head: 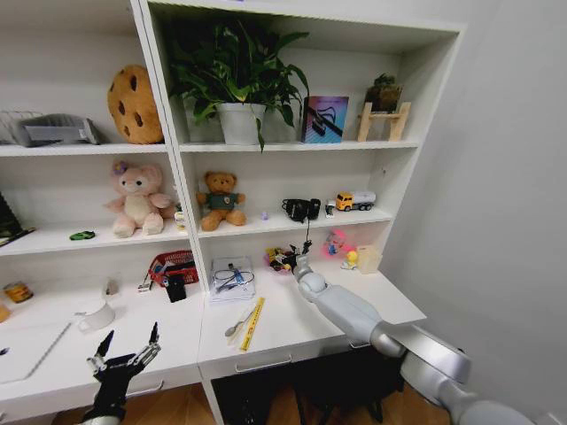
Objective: Organize the objects on the table.
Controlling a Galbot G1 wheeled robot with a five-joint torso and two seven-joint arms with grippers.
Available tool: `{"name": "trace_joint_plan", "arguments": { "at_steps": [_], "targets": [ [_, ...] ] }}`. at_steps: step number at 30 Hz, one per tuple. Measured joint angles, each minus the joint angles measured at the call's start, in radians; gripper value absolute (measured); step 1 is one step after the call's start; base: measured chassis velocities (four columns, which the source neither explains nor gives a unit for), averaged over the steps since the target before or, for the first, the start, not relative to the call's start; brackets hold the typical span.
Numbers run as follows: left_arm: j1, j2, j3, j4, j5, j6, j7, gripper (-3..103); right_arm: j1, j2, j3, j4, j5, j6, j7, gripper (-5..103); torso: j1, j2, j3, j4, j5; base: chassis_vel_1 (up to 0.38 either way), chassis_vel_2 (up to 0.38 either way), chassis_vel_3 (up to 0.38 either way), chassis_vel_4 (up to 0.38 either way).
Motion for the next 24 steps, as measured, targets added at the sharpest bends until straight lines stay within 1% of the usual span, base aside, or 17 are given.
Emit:
{"name": "trace_joint_plan", "arguments": {
  "at_steps": [1,2,3,4,5,7,10,11,14,15,16,17,20,21,22,23,24],
  "targets": [
    [-0.001,0.000,0.002,-0.004,0.003,0.002,-0.001,100,-0.034,-0.033,0.021,0.054,-0.005,0.000,0.007,97,0.000,0.000,0.000,-0.0002,-0.0003,0.000,0.000,0.000,0.000],
    [-0.002,0.000,0.003,-0.010,0.004,0.006,-0.003,100,-0.075,-0.075,0.049,0.124,-0.008,-0.001,0.011,99,0.000,0.000,0.000,-0.0002,-0.0002,0.000,0.000,0.000,0.000],
    [-0.002,0.000,0.003,-0.010,0.004,0.006,-0.003,100,-0.075,-0.075,0.049,0.124,-0.008,-0.001,0.011,99,0.000,0.000,0.000,-0.0002,-0.0002,0.000,0.000,0.000,0.000],
    [-0.002,0.000,0.004,-0.013,0.005,0.008,-0.005,100,-0.100,-0.103,0.071,0.178,-0.008,-0.001,0.015,100,0.000,0.000,0.000,-0.0002,-0.0002,0.000,0.000,0.000,0.000],
    [-0.002,0.000,0.004,-0.015,0.006,0.009,-0.005,100,-0.121,-0.131,0.092,0.232,-0.010,-0.005,0.020,100,0.000,0.000,0.000,0.0004,-0.0002,0.000,0.000,0.000,0.000],
    [-0.002,0.000,0.004,-0.016,0.007,0.009,-0.006,100,-0.131,-0.145,0.102,0.257,-0.012,-0.007,0.022,100,0.000,0.000,0.000,0.0005,-0.0006,0.000,0.000,0.000,0.000],
    [-0.001,-0.001,0.005,-0.025,0.009,0.010,-0.007,100,-0.190,-0.215,0.175,0.395,-0.013,-0.024,0.046,100,0.000,0.000,0.000,0.0003,-0.0004,0.000,0.000,0.000,0.000],
    [-0.001,-0.001,0.005,-0.025,0.009,0.010,-0.007,100,-0.190,-0.215,0.175,0.395,-0.013,-0.024,0.046,100,0.000,0.000,0.000,0.0003,-0.0004,0.000,0.000,0.000,0.000],
    [-0.002,-0.002,0.005,-0.032,0.005,0.016,-0.010,100,-0.274,-0.271,0.270,0.518,-0.029,-0.030,0.050,100,0.000,0.000,0.000,0.0005,-0.0004,0.000,0.000,0.000,0.000],
    [-0.002,-0.002,0.005,-0.032,0.005,0.016,-0.010,100,-0.274,-0.271,0.270,0.518,-0.029,-0.030,0.050,100,0.000,0.000,0.000,0.0005,-0.0004,0.000,0.000,0.000,0.000],
    [-0.005,-0.001,0.007,-0.034,0.003,0.021,-0.016,100,-0.319,-0.290,0.314,0.560,-0.057,-0.027,0.044,100,0.000,0.000,0.000,0.0006,-0.0005,0.000,0.000,0.000,0.000],
    [-0.008,0.000,0.008,-0.034,0.001,0.027,-0.020,100,-0.370,-0.308,0.357,0.597,-0.088,-0.017,0.038,100,0.000,0.000,0.000,0.0002,-0.0005,0.000,0.000,0.000,0.000],
    [-0.009,0.001,0.009,-0.035,0.000,0.030,-0.022,100,-0.402,-0.317,0.380,0.617,-0.104,-0.010,0.038,100,0.000,0.000,0.000,0.0001,-0.0004,0.000,0.000,0.000,0.000],
    [-0.013,0.002,0.011,-0.038,-0.004,0.038,-0.026,100,-0.452,-0.330,0.414,0.647,-0.124,0.001,0.043,100,0.000,0.000,0.000,-0.0005,-0.0002,0.000,0.000,0.000,0.000],
    [-0.018,0.006,0.012,-0.041,-0.007,0.045,-0.033,100,-0.502,-0.341,0.450,0.676,-0.142,0.015,0.051,100,0.000,0.000,0.000,0.0000,-0.0003,0.000,0.000,0.000,0.000],
    [-0.018,0.006,0.012,-0.041,-0.007,0.045,-0.033,100,-0.502,-0.341,0.450,0.676,-0.142,0.015,0.051,100,0.000,0.000,0.000,0.0000,-0.0003,0.000,0.000,0.000,0.000],
    [-0.023,0.010,0.012,-0.044,-0.010,0.053,-0.040,100,-0.542,-0.348,0.485,0.694,-0.152,0.022,0.058,100,0.000,0.000,0.000,0.0000,-0.0003,0.000,0.000,0.000,0.000]
  ]
}}
